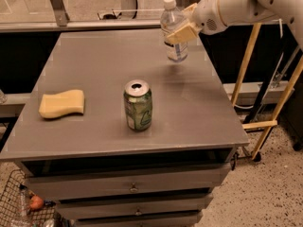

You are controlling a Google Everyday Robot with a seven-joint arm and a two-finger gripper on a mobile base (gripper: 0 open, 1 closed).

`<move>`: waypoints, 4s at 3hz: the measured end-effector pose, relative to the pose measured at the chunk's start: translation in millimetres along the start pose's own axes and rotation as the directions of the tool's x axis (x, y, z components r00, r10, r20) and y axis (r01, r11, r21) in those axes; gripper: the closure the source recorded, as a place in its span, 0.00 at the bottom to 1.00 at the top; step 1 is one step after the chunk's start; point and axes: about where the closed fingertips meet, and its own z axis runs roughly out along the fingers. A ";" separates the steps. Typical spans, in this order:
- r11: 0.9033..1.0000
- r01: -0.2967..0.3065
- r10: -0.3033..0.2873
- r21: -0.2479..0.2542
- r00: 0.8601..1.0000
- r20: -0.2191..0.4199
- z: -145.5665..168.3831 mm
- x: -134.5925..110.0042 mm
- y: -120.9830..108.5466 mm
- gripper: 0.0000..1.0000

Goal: Move blue plastic bottle near green can

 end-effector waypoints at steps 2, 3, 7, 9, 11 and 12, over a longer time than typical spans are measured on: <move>0.983 0.023 -0.013 -0.180 0.998 0.058 -7.7 -12.2 45.4 1.00; 0.960 0.043 -0.012 -0.277 0.994 0.111 -17.5 -17.7 84.9 1.00; 0.816 0.089 0.031 -0.572 0.980 0.196 -17.1 -6.6 180.5 1.00; 0.813 0.092 0.029 -0.574 0.980 0.199 -13.1 -9.3 182.1 0.58; 0.811 0.095 0.029 -0.577 0.979 0.202 -9.2 -11.8 183.8 0.12; 0.810 0.096 0.029 -0.579 0.979 0.203 -7.4 -12.9 184.6 0.00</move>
Offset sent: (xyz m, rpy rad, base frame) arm -0.0934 0.0223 -0.0056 0.0663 0.1436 0.2984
